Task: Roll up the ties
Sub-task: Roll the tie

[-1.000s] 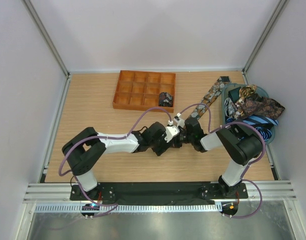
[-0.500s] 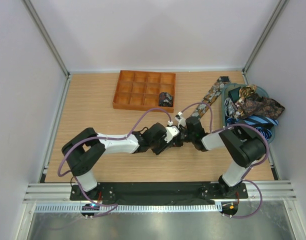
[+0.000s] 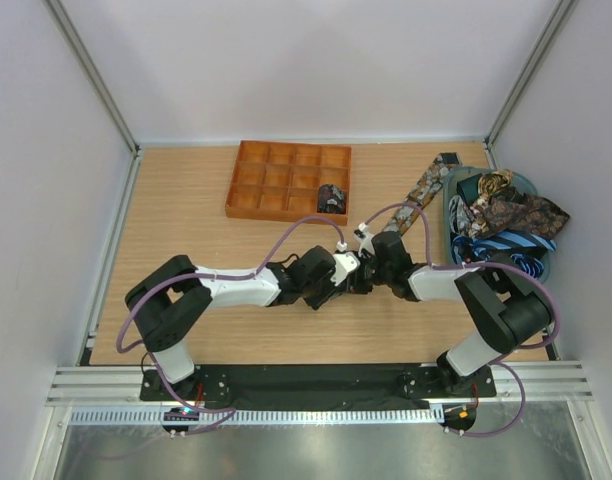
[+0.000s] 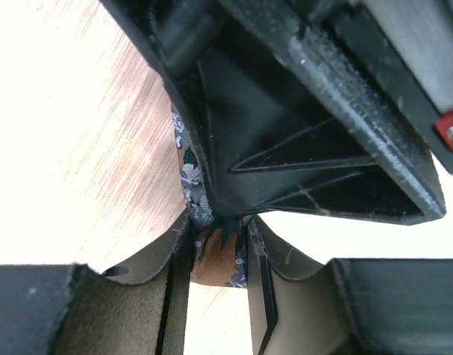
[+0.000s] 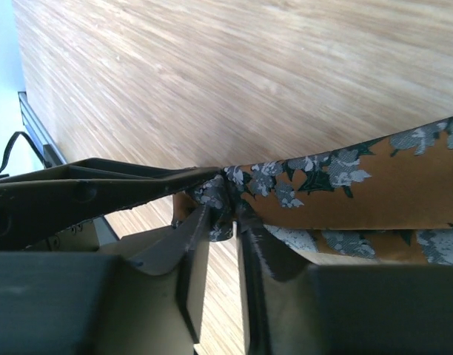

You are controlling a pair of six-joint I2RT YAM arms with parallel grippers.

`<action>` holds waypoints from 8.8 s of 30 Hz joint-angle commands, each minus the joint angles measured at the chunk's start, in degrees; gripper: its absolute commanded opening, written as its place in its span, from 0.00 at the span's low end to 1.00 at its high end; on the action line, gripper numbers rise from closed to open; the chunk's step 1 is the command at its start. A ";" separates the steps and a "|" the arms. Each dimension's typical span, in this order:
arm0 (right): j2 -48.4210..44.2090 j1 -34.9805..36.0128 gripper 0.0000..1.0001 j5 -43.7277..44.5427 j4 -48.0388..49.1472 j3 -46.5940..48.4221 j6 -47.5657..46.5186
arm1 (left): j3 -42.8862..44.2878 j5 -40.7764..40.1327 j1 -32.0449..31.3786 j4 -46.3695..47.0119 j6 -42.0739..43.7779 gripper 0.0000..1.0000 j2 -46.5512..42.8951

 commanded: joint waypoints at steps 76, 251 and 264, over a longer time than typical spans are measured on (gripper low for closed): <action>11.70 55.93 0.62 81.61 -43.36 36.32 -38.95 | 18.64 8.93 9.91 -32.73 -3.76 0.26 12.91; 19.54 -1.28 0.25 -13.40 -8.83 17.97 -14.17 | -0.43 9.81 9.29 3.39 7.41 0.49 2.98; 16.90 -1.64 0.47 -11.20 -9.27 17.79 -12.59 | -1.06 8.93 9.20 0.76 7.23 0.27 3.76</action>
